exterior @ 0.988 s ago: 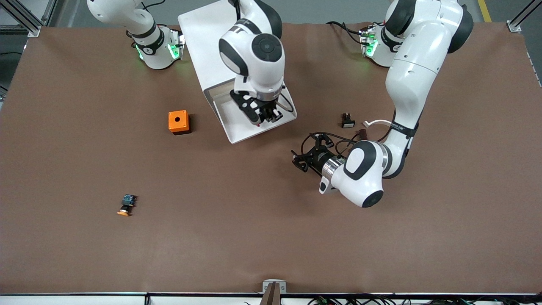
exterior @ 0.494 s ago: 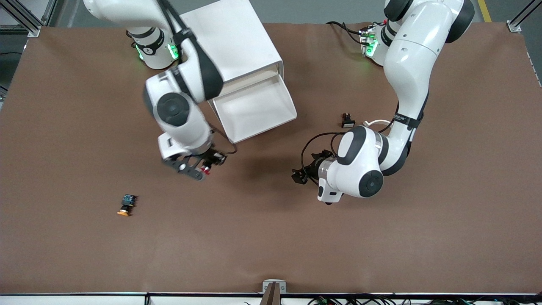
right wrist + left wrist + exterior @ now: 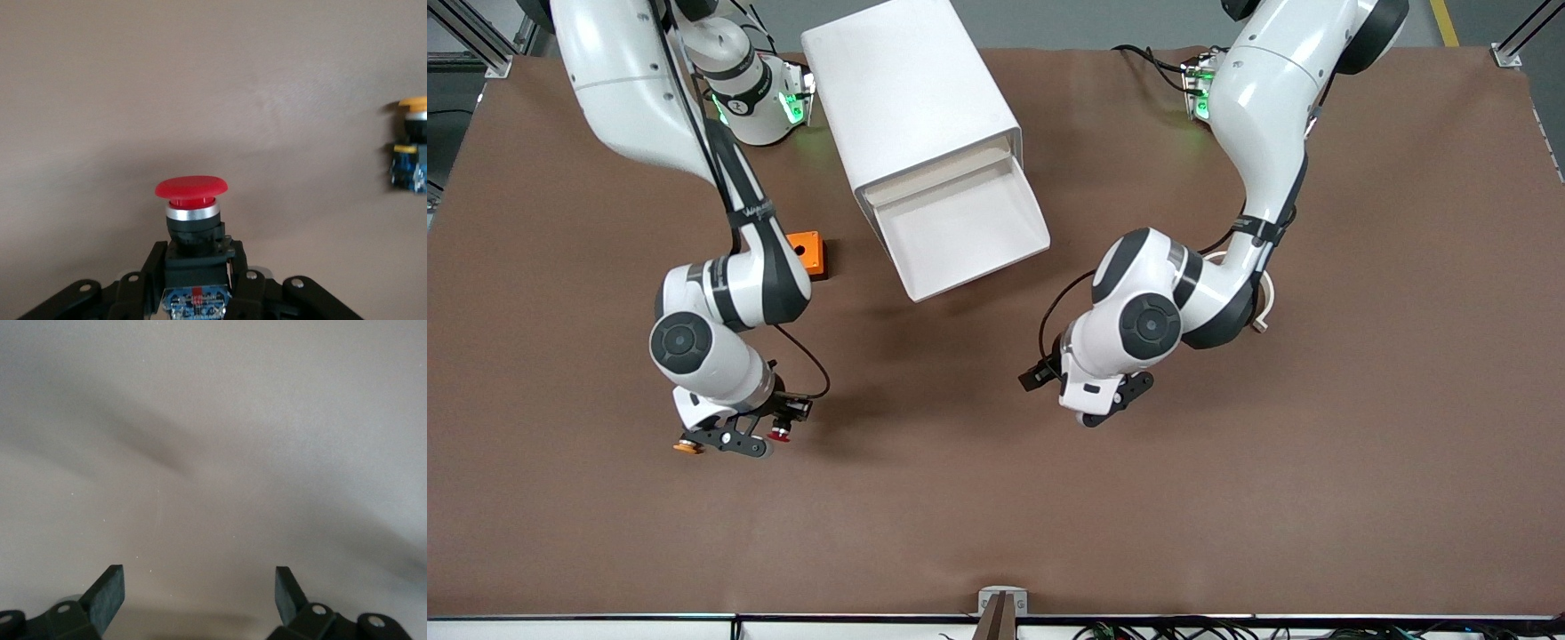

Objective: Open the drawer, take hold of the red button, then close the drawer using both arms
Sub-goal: 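Carry the red button to the table beside the yellow button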

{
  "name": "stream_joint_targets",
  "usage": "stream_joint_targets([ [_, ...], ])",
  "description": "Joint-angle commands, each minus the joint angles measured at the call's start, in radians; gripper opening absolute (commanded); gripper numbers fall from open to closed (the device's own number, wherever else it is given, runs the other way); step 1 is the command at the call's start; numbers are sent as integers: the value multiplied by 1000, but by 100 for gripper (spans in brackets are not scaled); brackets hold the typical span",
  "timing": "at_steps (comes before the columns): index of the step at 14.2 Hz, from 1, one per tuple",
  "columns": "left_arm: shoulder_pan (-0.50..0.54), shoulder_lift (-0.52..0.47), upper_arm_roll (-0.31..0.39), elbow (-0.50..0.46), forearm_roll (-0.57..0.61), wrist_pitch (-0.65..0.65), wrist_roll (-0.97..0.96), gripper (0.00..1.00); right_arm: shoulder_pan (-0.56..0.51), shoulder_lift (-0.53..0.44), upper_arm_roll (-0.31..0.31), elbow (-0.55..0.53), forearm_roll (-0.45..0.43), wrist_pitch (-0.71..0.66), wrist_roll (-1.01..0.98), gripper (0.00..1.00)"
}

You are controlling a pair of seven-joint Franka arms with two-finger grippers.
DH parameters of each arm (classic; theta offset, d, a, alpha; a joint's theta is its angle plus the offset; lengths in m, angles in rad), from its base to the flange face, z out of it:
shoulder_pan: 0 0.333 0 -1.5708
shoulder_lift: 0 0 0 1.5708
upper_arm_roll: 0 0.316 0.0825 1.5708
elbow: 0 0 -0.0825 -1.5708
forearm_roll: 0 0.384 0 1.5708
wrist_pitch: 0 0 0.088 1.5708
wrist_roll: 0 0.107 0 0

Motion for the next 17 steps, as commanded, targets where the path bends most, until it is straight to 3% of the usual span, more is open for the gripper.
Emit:
stream_joint_targets([
  [1,-45,-31,5,-42,103,35,-70,99,-77,9,20,17,-5,-7,-126,0],
  [3,-82,-31,3,-46,162,44,-116,99,-114,35,20,19,-3,27,-169,0],
  [10,-202,-42,-5,-56,163,37,-134,99,-143,92,23,31,7,72,-180,0],
  [15,-210,-60,-84,-72,151,9,-225,99,-152,115,23,31,11,116,-206,1],
  [16,-210,-62,-109,-76,151,-8,-246,99,-154,115,23,31,11,116,-207,7],
  [17,-210,-63,-126,-81,148,-14,-272,99,-154,115,23,33,11,116,-207,50],
])
